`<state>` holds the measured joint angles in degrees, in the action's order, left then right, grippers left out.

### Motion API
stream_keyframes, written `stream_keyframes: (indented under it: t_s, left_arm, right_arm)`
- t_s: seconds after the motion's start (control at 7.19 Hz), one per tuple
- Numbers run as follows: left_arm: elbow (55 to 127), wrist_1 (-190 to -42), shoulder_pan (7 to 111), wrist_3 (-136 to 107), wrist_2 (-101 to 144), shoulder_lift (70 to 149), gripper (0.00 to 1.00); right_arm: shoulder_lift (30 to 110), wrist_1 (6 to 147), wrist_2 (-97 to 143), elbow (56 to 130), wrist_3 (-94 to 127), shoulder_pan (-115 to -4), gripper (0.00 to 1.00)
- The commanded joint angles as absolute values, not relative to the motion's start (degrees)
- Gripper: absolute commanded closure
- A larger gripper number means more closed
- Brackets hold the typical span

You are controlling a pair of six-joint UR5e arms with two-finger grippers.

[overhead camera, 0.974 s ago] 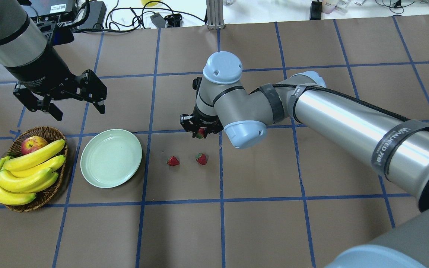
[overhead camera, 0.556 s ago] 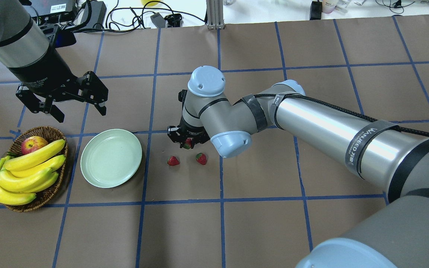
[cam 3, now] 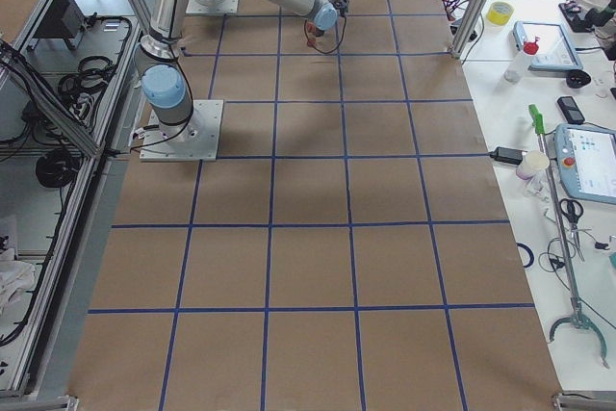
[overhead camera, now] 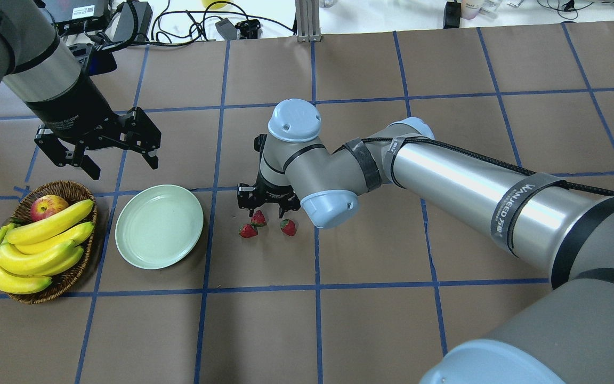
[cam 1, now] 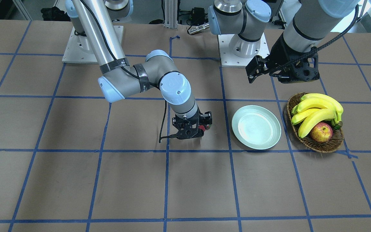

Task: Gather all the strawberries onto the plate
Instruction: 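Carry the strawberry toward the plate and release it beside the others, then raise the right arm away while the left gripper reaches toward the strawberries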

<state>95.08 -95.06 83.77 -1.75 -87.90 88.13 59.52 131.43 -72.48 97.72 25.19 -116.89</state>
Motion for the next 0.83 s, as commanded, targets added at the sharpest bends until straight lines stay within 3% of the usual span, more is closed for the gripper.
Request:
stream_keyframes:
  t_s: [0.0, 0.7]
  left_arm:
    - [95.6, -90.5, 84.8, -1.8, -85.4, 89.6, 0.0]
    - [99.2, -69.4, 91.6, -1.5, -84.2, 100.1, 0.0]
  right_arm:
    - [64.0, 125.4, -76.1, 96.5, 24.5, -116.6, 0.0]
    - [83.3, 98.8, -86.5, 94.0, 14.9, -99.7, 0.0]
